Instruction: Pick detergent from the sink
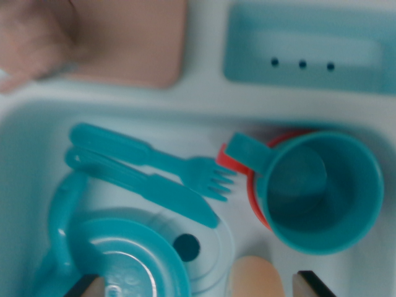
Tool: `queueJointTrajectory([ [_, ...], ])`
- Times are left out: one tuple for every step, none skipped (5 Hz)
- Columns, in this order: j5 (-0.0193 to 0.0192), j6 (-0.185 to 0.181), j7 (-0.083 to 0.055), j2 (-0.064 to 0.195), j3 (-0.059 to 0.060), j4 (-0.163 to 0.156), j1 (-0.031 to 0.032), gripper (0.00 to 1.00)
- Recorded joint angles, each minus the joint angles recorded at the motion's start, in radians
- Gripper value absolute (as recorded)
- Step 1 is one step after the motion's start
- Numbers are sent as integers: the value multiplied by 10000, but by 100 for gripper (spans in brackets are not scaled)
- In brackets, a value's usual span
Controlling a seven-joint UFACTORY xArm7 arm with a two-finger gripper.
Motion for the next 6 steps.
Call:
queueJointTrajectory([
  [1,-383,-167,54,-95,-356,-60,0],
  [1,-383,-167,54,-95,-356,-60,0],
  [2,-730,-318,103,-180,-678,-115,0],
  [2,-730,-318,103,-180,-678,-115,0],
  [2,-1035,-452,146,-256,-962,-163,0],
  [2,-1035,-452,146,-256,-962,-163,0],
])
